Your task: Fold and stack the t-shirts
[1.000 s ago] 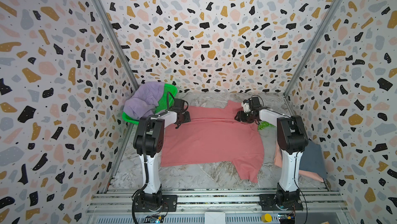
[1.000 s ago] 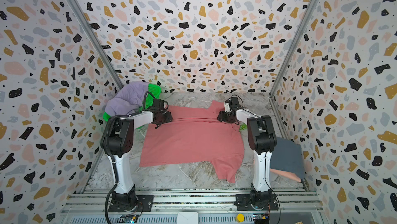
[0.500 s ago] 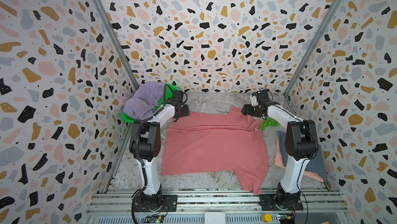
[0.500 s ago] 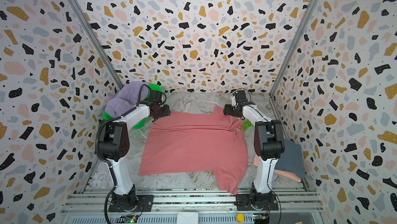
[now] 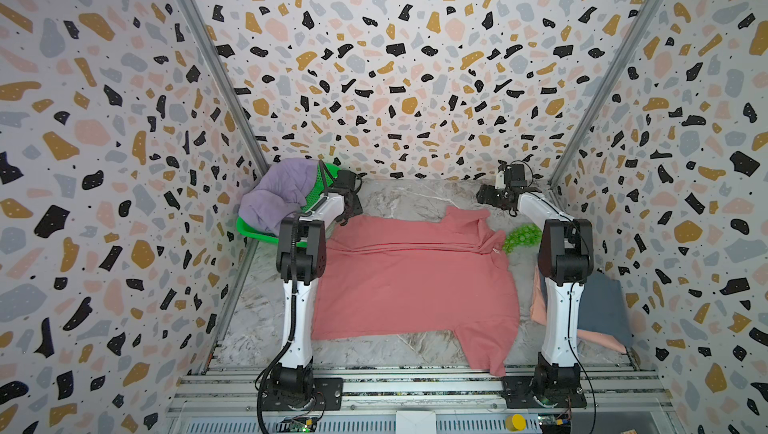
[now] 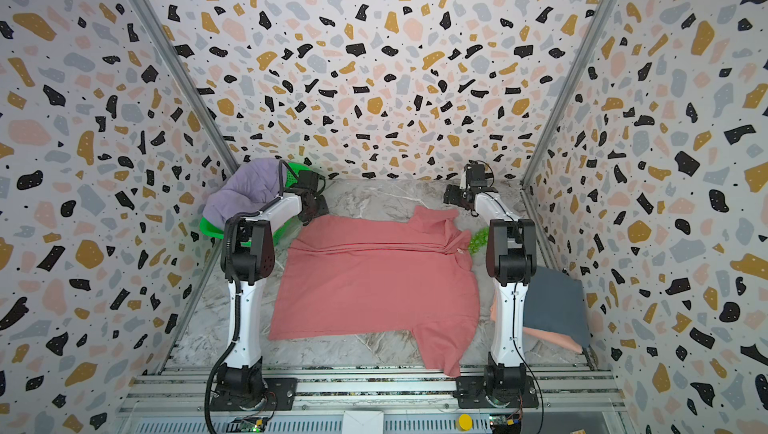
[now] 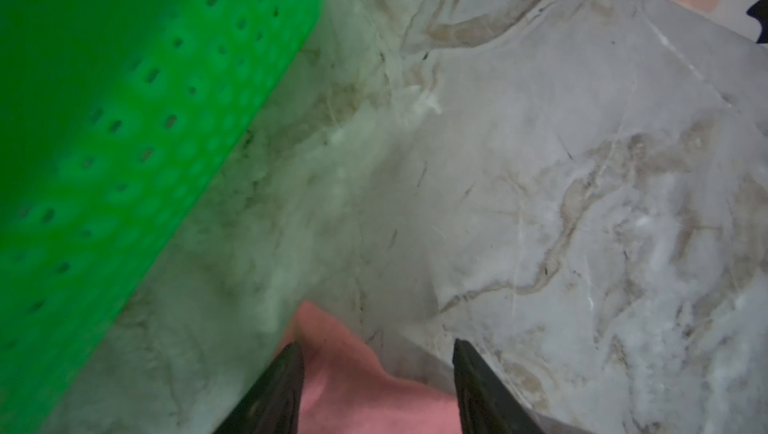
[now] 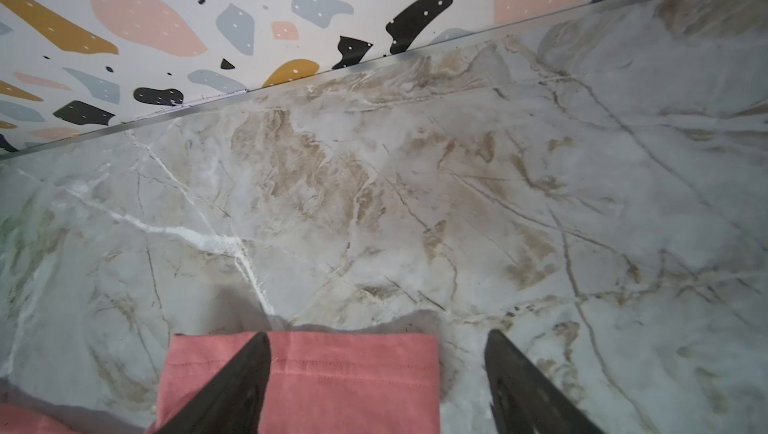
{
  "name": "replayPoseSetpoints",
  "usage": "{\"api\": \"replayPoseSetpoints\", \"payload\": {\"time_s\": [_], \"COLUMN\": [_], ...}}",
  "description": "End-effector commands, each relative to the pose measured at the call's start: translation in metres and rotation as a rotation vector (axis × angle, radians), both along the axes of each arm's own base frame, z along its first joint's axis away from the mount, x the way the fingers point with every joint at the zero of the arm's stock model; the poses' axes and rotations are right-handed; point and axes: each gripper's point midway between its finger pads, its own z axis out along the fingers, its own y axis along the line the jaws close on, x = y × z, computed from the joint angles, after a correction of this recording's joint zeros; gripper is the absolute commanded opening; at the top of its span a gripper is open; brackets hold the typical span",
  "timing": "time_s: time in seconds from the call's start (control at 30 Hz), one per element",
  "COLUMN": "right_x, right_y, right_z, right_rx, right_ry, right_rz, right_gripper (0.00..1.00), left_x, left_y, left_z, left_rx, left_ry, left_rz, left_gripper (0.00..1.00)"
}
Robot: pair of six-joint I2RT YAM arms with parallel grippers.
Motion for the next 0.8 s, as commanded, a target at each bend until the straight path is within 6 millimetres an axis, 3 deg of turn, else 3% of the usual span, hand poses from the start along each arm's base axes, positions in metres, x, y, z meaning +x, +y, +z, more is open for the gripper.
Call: {"api": "replayPoseSetpoints", "payload": {"time_s": [0.0, 0.23, 0.37, 0.5, 0.63, 0.77], "right_x": [0.012, 0.006, 0.004, -0.005, -0.019, -0.026], "right_y": [0.001, 0.017, 0.027, 0.02, 0.01, -0.006], "right_z": [0.026, -0.009, -0.03, -0.041, -0.052, -0.045], "right_rx": [-0.001, -0.044, -0.062, -0.164, -0.252, -0.31], "right_ry": [-0.077, 0.0, 0.05, 0.123, 0.156, 0.151], "right_rz": [0.021, 0.05, 0.063, 0.003, -0.029, -0.09], "right_gripper": [0.81, 0.81, 0.79, 0.77, 0.79, 0.8], "left_x": [-0.012, -0.042, -0.049, -0.045, -0.038, -0.038], "left_y": [0.012, 0.02, 0.021, 0.019, 0.015, 0.013], "left_z": [-0.003, -0.026, -0.035, -0.029, -0.025, -0.026], "left_rx": [0.034, 0.061, 0.059, 0.039, 0.009, 0.001], "left_ry": [0.034, 0.106, 0.128, 0.099, 0.076, 0.079], "left_rz": [0.072, 0.108, 0.106, 0.119, 0.118, 0.111], "left_gripper": [0.58, 0.53, 0.22, 0.08, 0.0, 0.0]}}
